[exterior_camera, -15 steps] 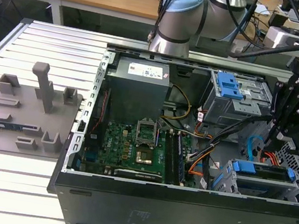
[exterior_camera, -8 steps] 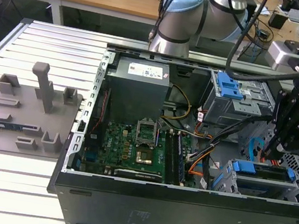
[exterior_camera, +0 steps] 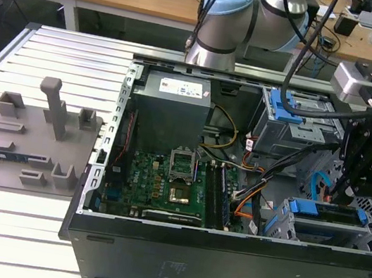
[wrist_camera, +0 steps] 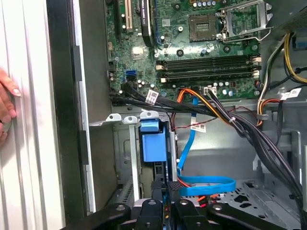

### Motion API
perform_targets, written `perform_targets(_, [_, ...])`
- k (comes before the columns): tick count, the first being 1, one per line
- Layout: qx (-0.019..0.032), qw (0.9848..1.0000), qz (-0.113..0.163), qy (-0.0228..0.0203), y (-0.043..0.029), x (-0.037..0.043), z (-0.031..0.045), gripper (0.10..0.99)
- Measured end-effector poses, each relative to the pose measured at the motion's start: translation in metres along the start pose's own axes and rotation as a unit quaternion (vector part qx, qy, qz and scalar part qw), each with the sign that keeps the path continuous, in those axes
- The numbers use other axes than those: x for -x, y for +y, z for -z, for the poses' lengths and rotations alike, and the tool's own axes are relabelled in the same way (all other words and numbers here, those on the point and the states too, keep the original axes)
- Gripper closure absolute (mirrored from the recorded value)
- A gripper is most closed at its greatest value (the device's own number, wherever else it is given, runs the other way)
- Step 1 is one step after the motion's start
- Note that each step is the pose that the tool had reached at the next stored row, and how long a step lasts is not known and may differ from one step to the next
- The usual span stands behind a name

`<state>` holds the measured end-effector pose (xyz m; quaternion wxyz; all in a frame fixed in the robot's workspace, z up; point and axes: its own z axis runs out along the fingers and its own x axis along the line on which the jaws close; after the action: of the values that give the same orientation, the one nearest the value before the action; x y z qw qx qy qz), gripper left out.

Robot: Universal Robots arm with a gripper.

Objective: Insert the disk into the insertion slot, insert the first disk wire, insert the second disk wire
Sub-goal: 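Insert the second disk wire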

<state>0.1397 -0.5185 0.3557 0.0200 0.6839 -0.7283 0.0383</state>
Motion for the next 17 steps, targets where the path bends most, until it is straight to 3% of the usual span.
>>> perform_targets(3, [0.0006,0.9999,0.001,-0.0164,0.0013,-0.0031,-0.0009,0.925])
perform_targets(4, [0.0011,0.9997,0.002,-0.0257,0.0018,-0.0049,-0.0016,0.925])
perform_targets(5, [0.0013,0.9996,0.002,-0.0291,0.0017,-0.0056,-0.0020,0.925])
perform_targets(17, [0.0016,0.9994,0.003,-0.0349,-0.0002,-0.0097,-0.0059,0.925])
